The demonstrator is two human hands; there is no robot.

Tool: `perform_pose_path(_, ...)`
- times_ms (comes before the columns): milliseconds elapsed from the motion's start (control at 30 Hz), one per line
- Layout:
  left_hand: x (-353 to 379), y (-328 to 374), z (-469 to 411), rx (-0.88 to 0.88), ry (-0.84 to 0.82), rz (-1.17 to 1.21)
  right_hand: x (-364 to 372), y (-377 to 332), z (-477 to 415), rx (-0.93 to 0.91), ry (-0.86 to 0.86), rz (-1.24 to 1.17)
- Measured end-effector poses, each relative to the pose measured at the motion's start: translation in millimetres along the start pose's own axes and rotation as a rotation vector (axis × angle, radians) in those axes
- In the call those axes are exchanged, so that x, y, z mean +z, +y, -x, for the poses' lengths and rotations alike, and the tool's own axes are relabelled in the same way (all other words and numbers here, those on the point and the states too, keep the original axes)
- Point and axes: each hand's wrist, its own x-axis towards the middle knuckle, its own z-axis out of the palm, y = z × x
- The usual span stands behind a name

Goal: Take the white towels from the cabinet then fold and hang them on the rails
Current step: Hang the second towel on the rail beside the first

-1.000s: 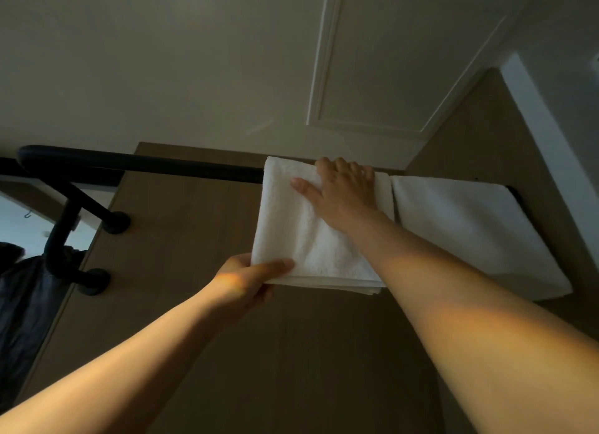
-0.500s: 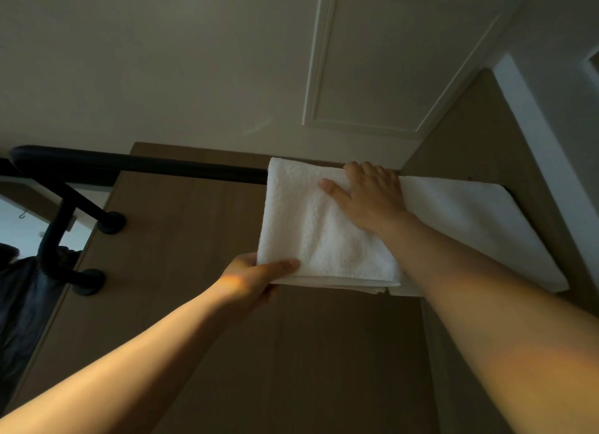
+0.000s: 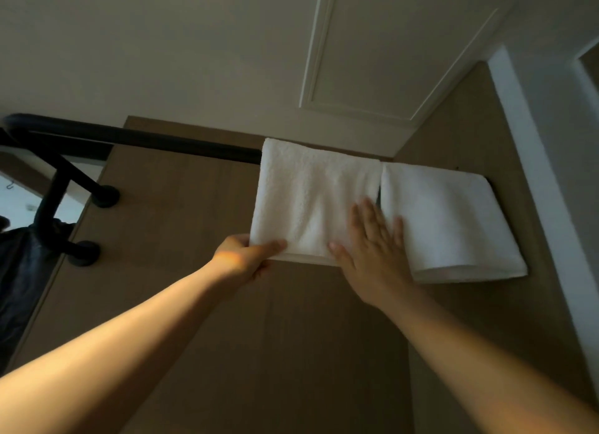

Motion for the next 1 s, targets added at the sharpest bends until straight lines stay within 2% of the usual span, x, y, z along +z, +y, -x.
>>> perform_pose_path(167,2.6,-0.9,-0.1,-0.001,0.058,0.003,23.3,-3.9,47.4,0.029,-0.159,0.014)
perform_pose_path(267,0.7,-11.1,6.5,0.025,0.095,-0.115,16.8,-11.1,60.1,0.022,-0.22,0.024)
perform_pose_path(400,-5.9,-41.4,34.5,0.012,0.038,-0.329,9.7,-24.1,90.8,0.004,-0.297,-0.084)
perform_pose_path(567,-11.5,-92.7,106.4,0.058,-0.168,-0.742,18.4,-35.3,159.9,0.067,-0.459,-0.259)
perform_pose_path(733,-21.1,-158.1,198.8,-0.05,-0.382,-0.863,36.9,-37.4,253.9,0.018,-0.606,-0.335)
perform_pose_path(1000,-25.8,-252.7,342.0,-0.254,-0.638,-1.043,61.3,-48.3,413.0,-0.01,-1.013,-0.391)
